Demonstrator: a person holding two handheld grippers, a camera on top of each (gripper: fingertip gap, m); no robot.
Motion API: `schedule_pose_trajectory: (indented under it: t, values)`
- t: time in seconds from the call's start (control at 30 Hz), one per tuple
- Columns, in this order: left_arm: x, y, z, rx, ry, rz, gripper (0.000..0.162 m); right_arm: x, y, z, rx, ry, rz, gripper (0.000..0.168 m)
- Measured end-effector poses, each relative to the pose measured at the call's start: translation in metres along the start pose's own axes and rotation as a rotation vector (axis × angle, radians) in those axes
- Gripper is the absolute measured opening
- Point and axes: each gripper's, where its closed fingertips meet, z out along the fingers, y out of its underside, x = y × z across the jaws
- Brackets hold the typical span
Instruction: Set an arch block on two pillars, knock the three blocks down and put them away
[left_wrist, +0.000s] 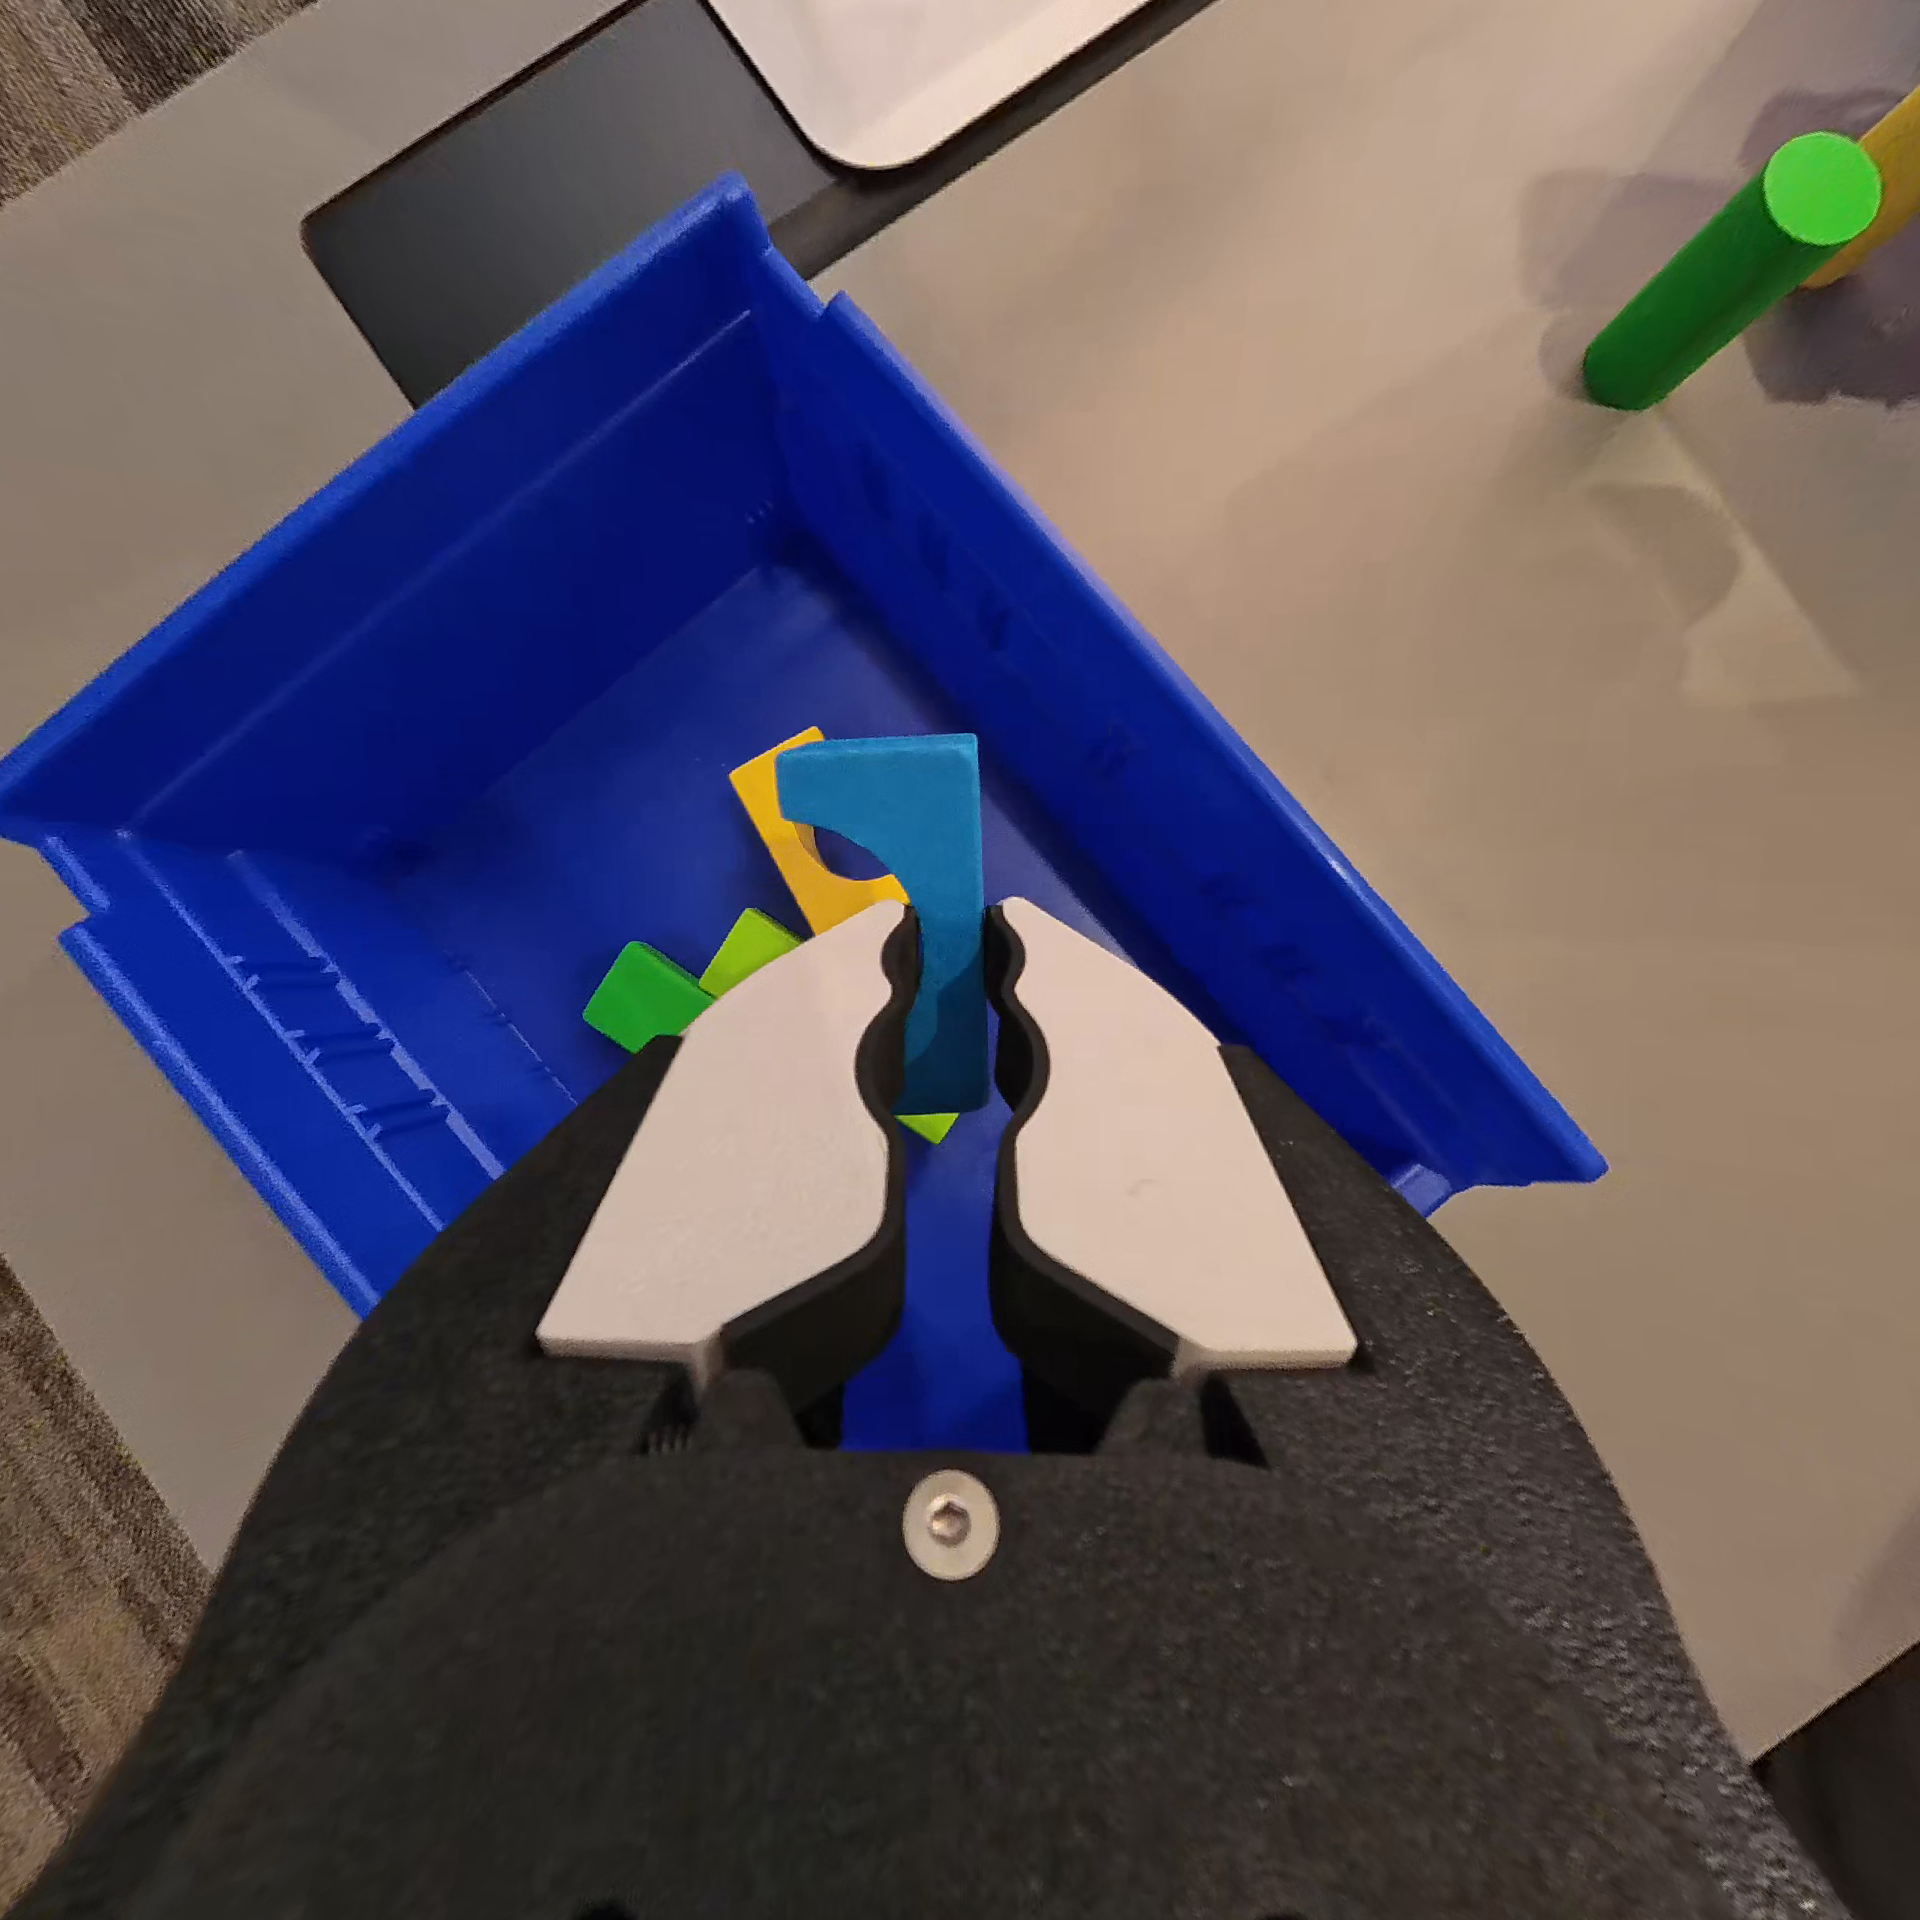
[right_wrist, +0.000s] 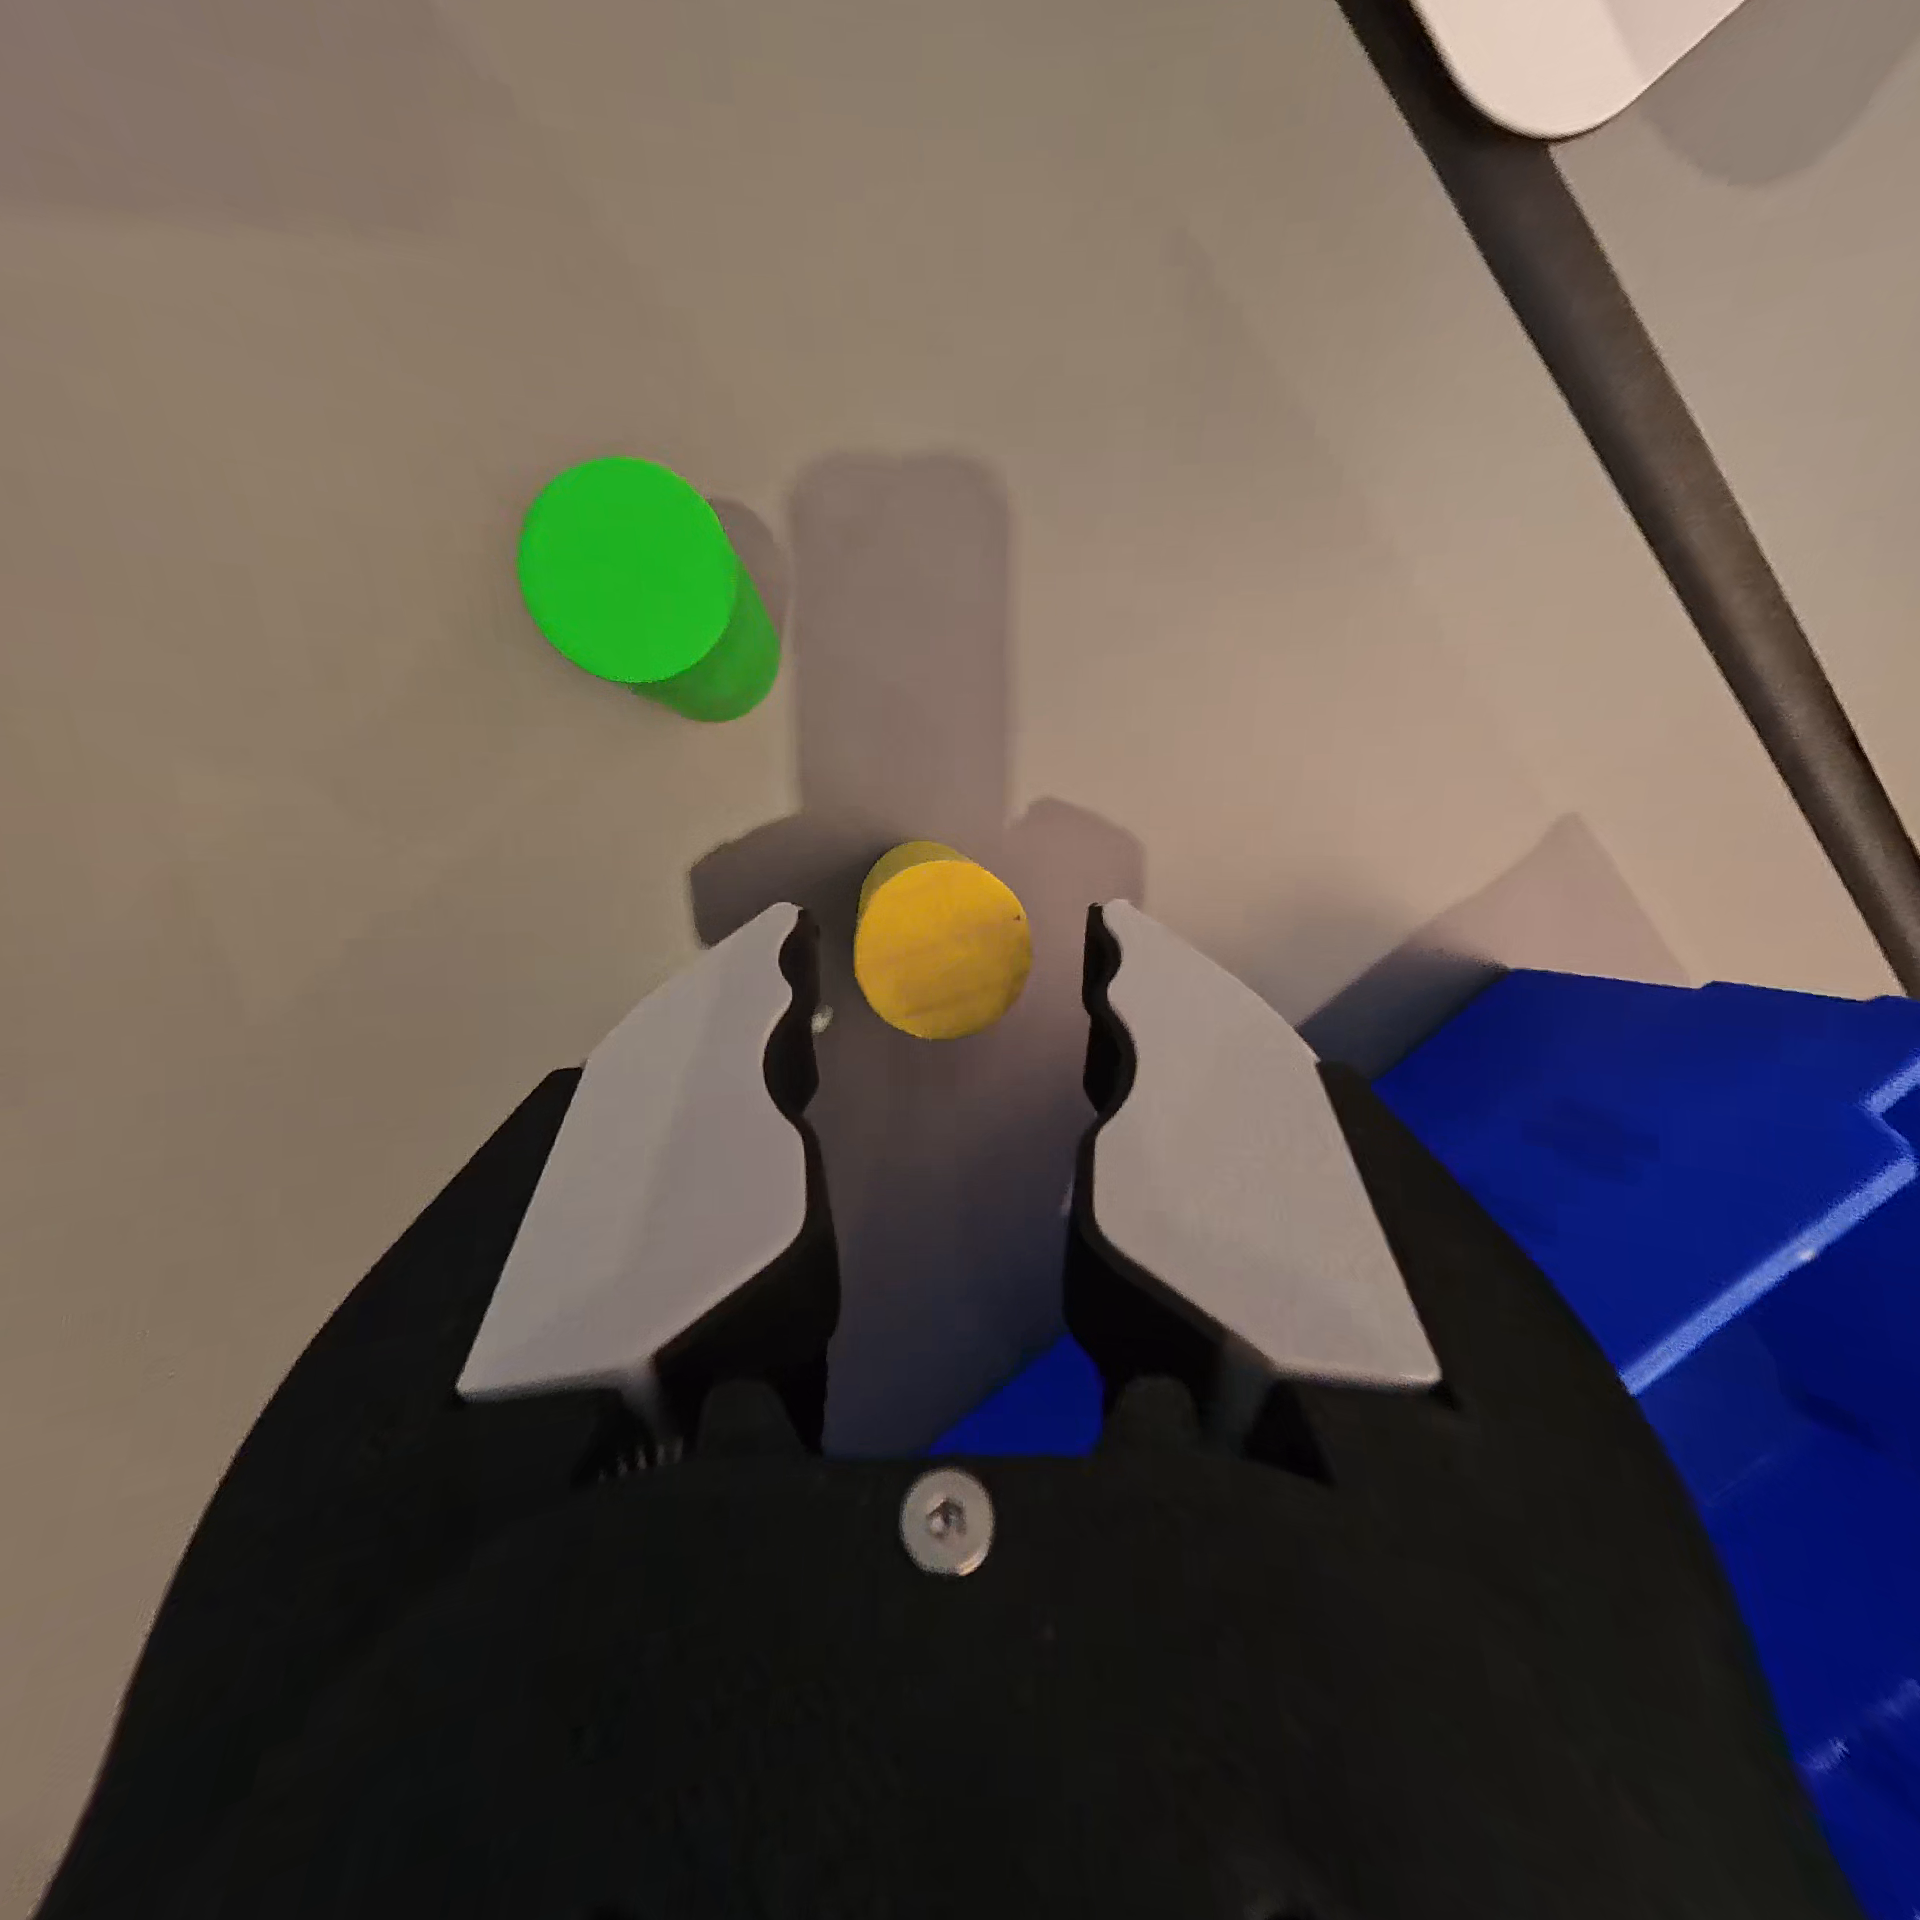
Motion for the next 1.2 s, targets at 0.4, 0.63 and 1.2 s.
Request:
schedule_pose_trajectory:
  t: [0.4, 0.63, 1.2]
  values:
    - [0.015, -0.011, -0.011, 0.020, -0.015, 0.058, 0.012, -0.012, -0.009, 0.002, 0.019, -0.042, -0.043, 0.034]
    - [0.052, -0.026, -0.019, 0.073, 0.101, 0.088, 0.012, -0.014, -0.010, -0.001, 0.024, -0.042, -0.058, 0.044]
    - [0.219, -0.084, -0.035, 0.200, 1.192, -0.177, 0.011, -0.176, -0.096, -0.151, 1.035, 0.668, -1.158, 0.042]
